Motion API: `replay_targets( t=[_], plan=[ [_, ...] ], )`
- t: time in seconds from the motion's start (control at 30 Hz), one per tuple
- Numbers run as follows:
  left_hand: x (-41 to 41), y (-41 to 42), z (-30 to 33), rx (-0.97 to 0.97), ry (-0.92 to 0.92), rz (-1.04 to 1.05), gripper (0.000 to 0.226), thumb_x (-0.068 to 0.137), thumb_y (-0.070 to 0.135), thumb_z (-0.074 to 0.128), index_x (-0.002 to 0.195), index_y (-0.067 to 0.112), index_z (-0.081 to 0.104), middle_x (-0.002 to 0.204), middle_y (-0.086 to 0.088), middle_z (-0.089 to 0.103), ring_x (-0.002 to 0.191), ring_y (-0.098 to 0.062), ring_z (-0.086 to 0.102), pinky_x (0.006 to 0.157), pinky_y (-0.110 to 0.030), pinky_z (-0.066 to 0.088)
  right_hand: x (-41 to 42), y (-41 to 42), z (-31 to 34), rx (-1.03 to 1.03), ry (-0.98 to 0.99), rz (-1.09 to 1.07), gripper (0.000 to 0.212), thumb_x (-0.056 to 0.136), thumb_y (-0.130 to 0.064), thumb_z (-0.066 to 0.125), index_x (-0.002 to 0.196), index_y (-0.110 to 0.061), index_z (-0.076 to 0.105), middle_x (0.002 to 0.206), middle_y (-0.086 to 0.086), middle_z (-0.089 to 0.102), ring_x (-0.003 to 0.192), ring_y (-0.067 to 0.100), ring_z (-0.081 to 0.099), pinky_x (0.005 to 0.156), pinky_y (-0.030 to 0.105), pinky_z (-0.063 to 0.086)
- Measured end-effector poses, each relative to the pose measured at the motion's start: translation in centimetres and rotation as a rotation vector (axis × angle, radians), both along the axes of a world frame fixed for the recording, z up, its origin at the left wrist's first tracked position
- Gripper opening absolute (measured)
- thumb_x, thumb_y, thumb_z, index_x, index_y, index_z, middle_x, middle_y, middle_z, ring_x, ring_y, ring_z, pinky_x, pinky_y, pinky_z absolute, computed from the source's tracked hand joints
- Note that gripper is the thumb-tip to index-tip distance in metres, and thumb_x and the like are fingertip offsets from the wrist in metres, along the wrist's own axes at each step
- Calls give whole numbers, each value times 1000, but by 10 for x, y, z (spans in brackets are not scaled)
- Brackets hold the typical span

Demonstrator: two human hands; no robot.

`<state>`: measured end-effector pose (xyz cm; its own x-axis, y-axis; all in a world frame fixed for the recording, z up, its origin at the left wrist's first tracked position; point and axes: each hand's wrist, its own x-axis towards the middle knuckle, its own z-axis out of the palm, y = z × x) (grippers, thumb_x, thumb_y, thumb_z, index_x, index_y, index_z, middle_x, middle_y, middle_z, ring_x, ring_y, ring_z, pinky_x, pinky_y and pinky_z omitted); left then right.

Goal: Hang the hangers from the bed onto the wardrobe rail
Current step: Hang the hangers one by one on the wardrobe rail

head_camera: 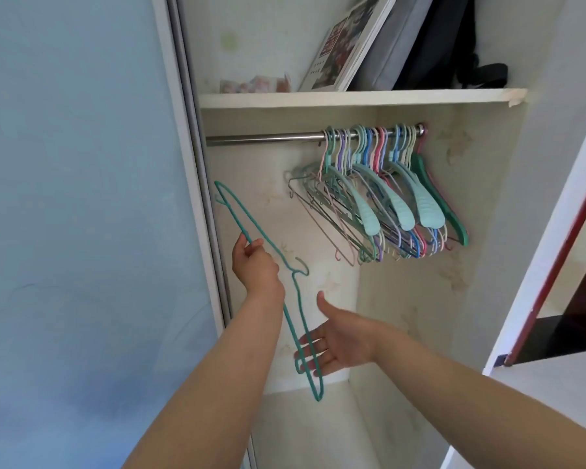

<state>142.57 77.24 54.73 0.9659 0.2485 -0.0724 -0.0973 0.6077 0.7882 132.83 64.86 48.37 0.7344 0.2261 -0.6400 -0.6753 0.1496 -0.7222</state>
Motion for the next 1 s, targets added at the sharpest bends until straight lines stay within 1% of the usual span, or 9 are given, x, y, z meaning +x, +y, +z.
replay_targets(
  t=[0.1, 0.23, 0.33, 0.4, 0.47, 0.53, 0.6, 0.73, 1.0],
  plan=[
    [8, 1, -1, -21, 31, 5, 45, 91, -2, 32, 119, 28, 49, 86, 3, 55, 61, -12, 37, 48, -19, 28, -14, 5, -10, -22, -67, 81, 56, 92, -55, 47, 118, -5, 52, 99, 11, 66, 79, 26, 66, 82, 39, 55],
    [18, 9, -10, 18, 92, -5, 39, 93, -4, 28, 116, 24, 43, 87, -2, 52, 68, -26, 43, 43, -19, 41, -20, 9, -14, -144, -97, -188, 17, 97, -20, 50, 95, -9, 62, 61, 0, 46, 40, 7, 40, 37, 17, 31],
    [16, 16, -22, 298, 287, -15, 42, 96, 8, 42, 138, 8, 41, 131, -16, 51, 116, -38, 52, 88, -33, 51, -9, 4, -5, -444, -306, -442, 13, 93, -9, 55, 97, -2, 65, 58, 5, 43, 29, 7, 31, 33, 12, 21],
    [-2, 16, -22, 208, 399, -92, 45, 96, 9, 48, 140, 4, 40, 140, -16, 47, 127, -35, 47, 91, -30, 45, -4, -1, 14, -670, -433, -416, 23, 95, -10, 49, 110, -6, 67, 63, 4, 48, 36, 11, 34, 35, 14, 24],
    [-16, 18, -38, 654, 467, -205, 42, 95, 8, 48, 136, 5, 43, 139, -15, 48, 121, -29, 52, 92, -29, 44, 1, -3, 33, -955, -583, -309, 29, 96, -13, 46, 116, -15, 67, 81, 4, 64, 55, 19, 53, 48, 17, 40],
    [-8, 17, -57, 285, 525, -213, 41, 93, 15, 49, 133, 7, 46, 127, -10, 50, 91, -19, 53, 75, -29, 44, 7, -1, 49, -1188, -730, -265, 32, 96, -13, 45, 121, -20, 65, 110, 6, 67, 81, 22, 59, 72, 19, 42],
    [-15, 19, -57, 386, 481, -336, 25, 94, 17, 49, 119, 16, 47, 107, -5, 46, 77, -15, 43, 77, -31, 38, 11, 0, 64, -1303, -835, -303, 35, 96, -13, 44, 125, -22, 63, 111, 10, 68, 78, 24, 56, 72, 25, 43],
    [-16, 23, -49, 542, 230, -696, 35, 97, 22, 54, 132, 18, 53, 136, 3, 47, 129, -20, 41, 101, -34, 34, 20, -5, 98, -1381, -982, -533, 41, 95, -6, 40, 130, -17, 57, 99, 19, 68, 84, 35, 62, 74, 39, 52],
    [-24, 25, -15, 912, 2, -817, 39, 99, 29, 48, 137, 21, 52, 143, 3, 46, 129, -17, 42, 98, -32, 38, 64, -11, 142, -1534, -894, -401, 59, 87, 6, 39, 141, -16, 46, 114, 23, 63, 99, 39, 60, 78, 38, 51]
  ],
)
